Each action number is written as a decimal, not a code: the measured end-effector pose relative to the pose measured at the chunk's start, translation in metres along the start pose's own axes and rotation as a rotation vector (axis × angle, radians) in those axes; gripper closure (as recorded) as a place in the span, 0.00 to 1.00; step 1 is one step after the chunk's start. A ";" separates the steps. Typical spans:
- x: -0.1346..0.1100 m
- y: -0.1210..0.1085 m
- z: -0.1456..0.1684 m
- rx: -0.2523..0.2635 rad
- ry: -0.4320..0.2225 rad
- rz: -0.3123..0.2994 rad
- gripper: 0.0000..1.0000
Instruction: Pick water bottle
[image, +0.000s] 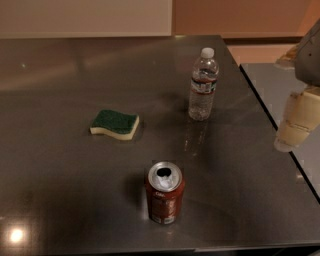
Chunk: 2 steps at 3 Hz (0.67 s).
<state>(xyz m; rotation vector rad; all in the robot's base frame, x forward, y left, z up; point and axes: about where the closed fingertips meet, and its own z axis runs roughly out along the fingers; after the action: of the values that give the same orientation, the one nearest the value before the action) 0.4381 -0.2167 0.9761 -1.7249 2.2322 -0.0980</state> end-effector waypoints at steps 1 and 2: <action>0.000 0.000 0.000 0.000 0.000 0.000 0.00; -0.001 -0.007 0.001 0.009 -0.004 0.023 0.00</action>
Offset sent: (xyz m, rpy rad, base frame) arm 0.0172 -0.0023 -0.0044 0.0209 0.0095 -0.0528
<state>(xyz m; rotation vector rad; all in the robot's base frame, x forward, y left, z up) 0.4454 -0.2170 0.9768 -1.6930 2.2444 -0.0983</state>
